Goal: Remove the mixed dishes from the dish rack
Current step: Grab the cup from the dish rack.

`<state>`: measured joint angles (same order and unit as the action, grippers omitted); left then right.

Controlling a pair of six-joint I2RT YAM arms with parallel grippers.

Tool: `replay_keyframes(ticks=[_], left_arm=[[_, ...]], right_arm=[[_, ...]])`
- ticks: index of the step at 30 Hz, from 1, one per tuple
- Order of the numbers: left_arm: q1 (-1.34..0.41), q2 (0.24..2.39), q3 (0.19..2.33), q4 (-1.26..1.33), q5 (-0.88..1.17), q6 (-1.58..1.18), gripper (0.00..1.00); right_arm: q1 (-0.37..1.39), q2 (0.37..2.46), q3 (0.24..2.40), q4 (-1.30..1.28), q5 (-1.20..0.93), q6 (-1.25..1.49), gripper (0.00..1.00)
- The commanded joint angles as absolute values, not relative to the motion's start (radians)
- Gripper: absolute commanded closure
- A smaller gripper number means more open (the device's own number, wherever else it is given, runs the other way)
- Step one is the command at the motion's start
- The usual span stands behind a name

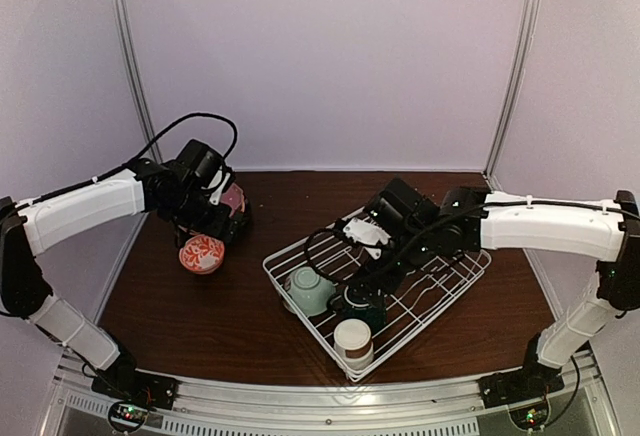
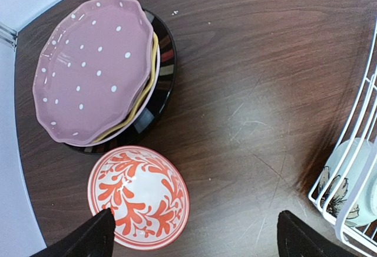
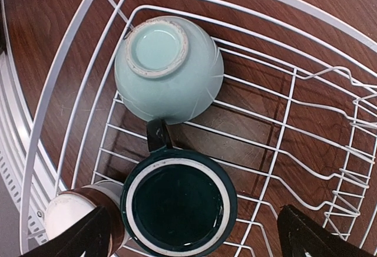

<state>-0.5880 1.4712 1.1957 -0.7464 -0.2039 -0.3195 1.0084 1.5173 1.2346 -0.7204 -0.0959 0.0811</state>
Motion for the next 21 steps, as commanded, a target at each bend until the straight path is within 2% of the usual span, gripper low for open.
replay_keyframes(ticks=[1, 21], left_arm=[[-0.581, 1.452, 1.208, -0.713, -0.196, -0.307, 0.03], [-0.581, 1.452, 1.201, -0.707, -0.206, -0.319, 0.02]], right_arm=[[1.058, 1.581, 1.297, -0.806, 0.024, 0.063, 0.00], [1.094, 1.737, 1.341, -0.854, 0.075, 0.083, 0.02]])
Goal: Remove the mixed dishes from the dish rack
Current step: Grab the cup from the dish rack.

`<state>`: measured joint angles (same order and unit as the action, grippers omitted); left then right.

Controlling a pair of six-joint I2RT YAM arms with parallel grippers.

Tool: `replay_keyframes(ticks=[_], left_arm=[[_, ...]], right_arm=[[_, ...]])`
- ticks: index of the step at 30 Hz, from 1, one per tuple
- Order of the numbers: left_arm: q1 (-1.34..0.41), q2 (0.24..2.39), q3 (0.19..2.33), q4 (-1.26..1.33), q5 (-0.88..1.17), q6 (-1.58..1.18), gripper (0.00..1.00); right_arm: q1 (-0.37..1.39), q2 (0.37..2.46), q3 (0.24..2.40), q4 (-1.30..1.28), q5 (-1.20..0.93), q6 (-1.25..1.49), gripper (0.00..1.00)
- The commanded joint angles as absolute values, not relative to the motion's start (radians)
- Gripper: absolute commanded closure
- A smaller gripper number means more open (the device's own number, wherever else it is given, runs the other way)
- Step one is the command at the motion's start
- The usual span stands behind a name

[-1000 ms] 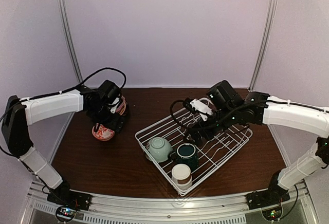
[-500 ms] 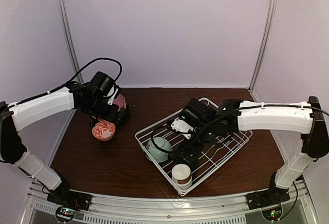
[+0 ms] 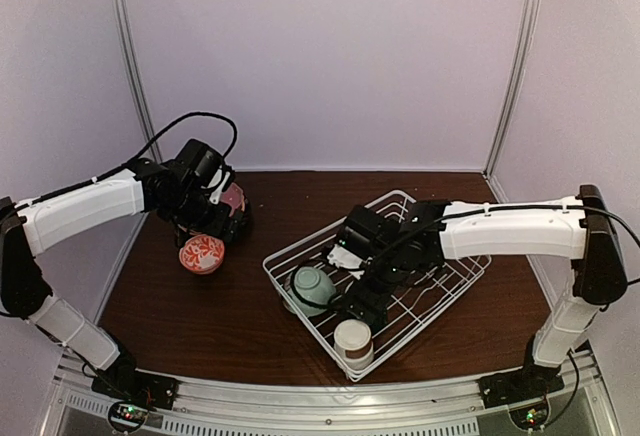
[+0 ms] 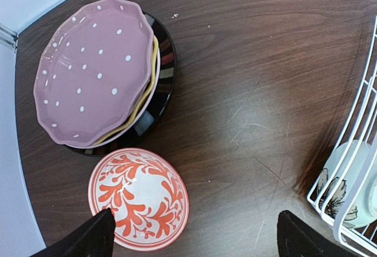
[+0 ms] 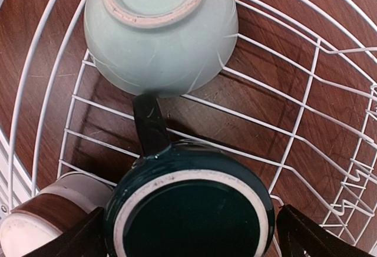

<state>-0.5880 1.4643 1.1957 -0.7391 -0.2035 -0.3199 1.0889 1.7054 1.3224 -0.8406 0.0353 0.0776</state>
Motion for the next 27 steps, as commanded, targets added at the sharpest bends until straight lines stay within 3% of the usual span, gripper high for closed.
replay_keyframes(ticks=[1, 7, 15, 27], left_arm=[[-0.581, 1.451, 1.201, -0.708, -0.206, -0.319, 0.02], [-0.581, 1.451, 1.202, -0.707, -0.208, -0.317, 0.03], [-0.581, 1.434, 1.206, -0.684, -0.204, -0.315, 0.03], [-0.581, 1.335, 1.228, -0.607, -0.199, -0.314, 0.03]], right_arm=[[1.095, 1.741, 1.339, -0.852, 0.075, 0.085, 0.02], [1.095, 1.750, 1.339, -0.850, 0.079, 0.090, 0.10], [1.063, 1.694, 1.376, -0.833, 0.095, 0.105, 0.32], [0.946, 1.536, 1.372, -0.710, 0.004, 0.164, 0.45]])
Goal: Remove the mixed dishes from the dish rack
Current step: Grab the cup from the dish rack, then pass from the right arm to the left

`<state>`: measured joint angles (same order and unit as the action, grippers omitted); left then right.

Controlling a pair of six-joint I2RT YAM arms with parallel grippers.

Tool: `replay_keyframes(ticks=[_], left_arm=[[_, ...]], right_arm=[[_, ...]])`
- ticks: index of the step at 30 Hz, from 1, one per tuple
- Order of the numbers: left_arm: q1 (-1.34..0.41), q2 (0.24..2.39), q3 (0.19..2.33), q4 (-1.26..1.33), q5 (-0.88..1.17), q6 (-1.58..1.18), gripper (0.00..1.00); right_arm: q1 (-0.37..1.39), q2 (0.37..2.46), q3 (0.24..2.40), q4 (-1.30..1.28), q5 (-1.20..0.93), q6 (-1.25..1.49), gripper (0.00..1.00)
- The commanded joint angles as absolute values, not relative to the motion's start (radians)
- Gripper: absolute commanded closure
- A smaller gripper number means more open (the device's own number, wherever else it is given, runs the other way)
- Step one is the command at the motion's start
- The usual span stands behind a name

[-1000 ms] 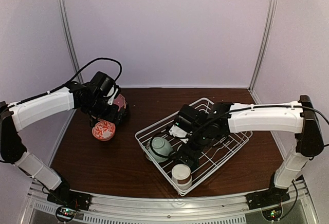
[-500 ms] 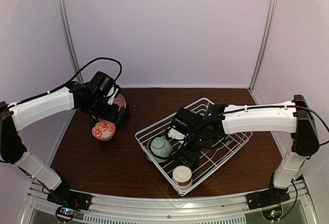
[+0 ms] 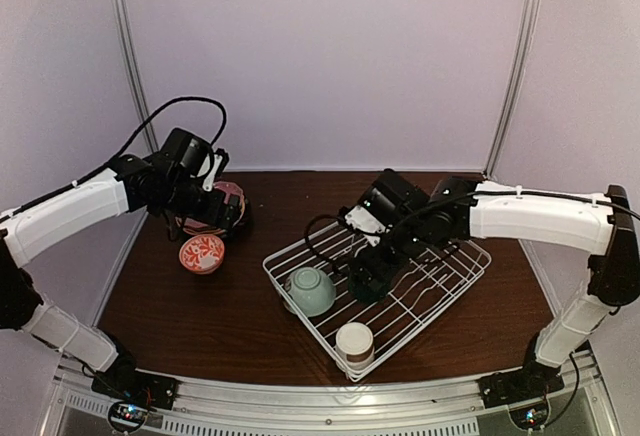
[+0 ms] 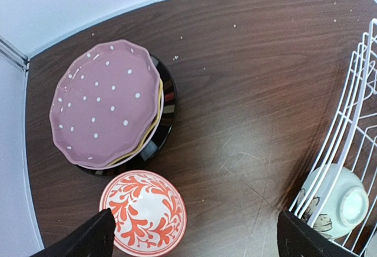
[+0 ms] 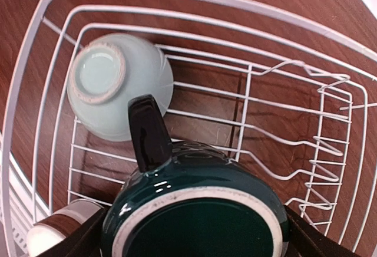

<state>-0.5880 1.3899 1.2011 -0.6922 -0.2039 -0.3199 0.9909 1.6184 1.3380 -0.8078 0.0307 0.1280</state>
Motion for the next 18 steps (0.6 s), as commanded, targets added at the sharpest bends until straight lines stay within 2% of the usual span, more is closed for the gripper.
replay_keyframes(ticks=[1, 8, 18], left_arm=[[-0.581, 1.323, 1.224, -0.590, -0.195, -0.316, 0.03], [-0.581, 1.206, 1.105, -0.350, -0.061, -0.321, 0.03], [-0.615, 1.001, 0.789, 0.241, 0.250, -0.343, 0.03]], right_arm=[[0.930, 1.522, 1.368, -0.694, -0.030, 0.172, 0.45], [0.806, 1.431, 1.315, -0.546, -0.189, 0.251, 0.49], [0.628, 1.317, 1.210, -0.132, -0.496, 0.520, 0.51]])
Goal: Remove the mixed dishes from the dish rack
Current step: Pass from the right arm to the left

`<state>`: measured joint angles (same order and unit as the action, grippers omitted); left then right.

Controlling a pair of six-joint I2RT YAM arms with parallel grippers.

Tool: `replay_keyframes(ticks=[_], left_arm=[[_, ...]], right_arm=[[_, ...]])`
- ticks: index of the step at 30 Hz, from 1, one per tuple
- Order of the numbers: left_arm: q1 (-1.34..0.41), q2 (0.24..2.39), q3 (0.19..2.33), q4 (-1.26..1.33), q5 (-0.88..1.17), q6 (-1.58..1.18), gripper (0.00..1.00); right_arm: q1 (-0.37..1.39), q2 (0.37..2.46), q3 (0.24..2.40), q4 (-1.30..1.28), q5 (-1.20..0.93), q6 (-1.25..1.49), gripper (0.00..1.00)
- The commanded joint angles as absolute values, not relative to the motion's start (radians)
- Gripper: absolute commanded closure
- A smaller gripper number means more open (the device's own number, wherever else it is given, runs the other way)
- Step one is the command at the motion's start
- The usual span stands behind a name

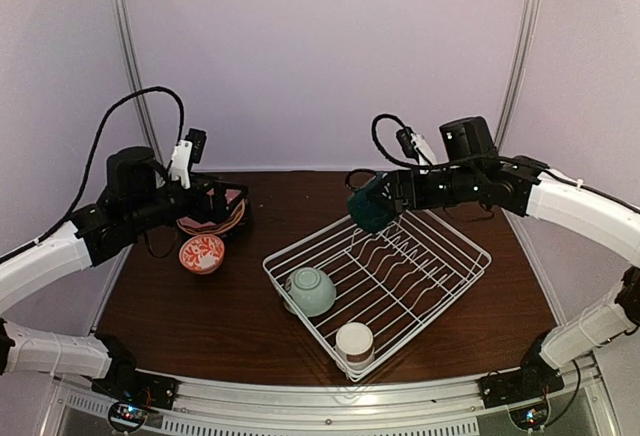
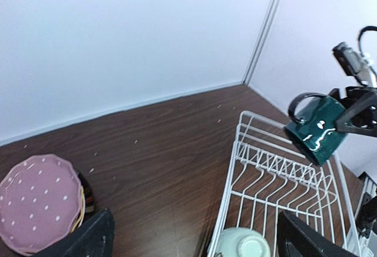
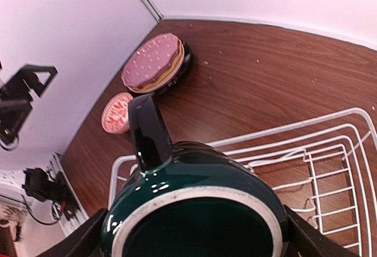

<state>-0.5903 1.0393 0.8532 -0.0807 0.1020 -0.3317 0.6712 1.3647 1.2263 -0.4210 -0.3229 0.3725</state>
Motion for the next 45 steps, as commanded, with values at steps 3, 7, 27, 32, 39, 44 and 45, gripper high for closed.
replay_keyframes(ticks=[3, 7, 27, 32, 39, 44, 45], left_arm=[[-0.697, 0.993, 0.760, 0.349, 0.243, -0.290, 0.05], [-0.802, 1.028, 0.753, 0.468, 0.221, -0.174, 0.10], [-1.038, 1.263, 0.864, 0.706, 0.192, 0.246, 0.33], [-1.058, 1.305, 0.917, 0.685, 0.153, 0.323, 0.42], [-1.072, 1.342, 0.978, 0.638, 0.141, 0.364, 0.59], [-1.072, 1.352, 1.004, 0.623, 0.151, 0.343, 0.76], [-1.072, 1.356, 1.012, 0.615, 0.147, 0.334, 0.78]], right_arm=[[0.624, 1.316, 1.193, 0.007, -0.571, 0.611, 0.51], [0.624, 1.319, 1.144, 0.260, -0.637, 0.780, 0.51], [0.663, 1.361, 1.023, 0.839, -0.749, 1.245, 0.52], [0.686, 1.364, 1.014, 0.839, -0.740, 1.248, 0.52], [0.702, 1.381, 0.997, 0.882, -0.738, 1.280, 0.52], [0.709, 1.410, 0.971, 0.980, -0.739, 1.343, 0.52], [0.710, 1.419, 0.968, 1.012, -0.742, 1.364, 0.52]])
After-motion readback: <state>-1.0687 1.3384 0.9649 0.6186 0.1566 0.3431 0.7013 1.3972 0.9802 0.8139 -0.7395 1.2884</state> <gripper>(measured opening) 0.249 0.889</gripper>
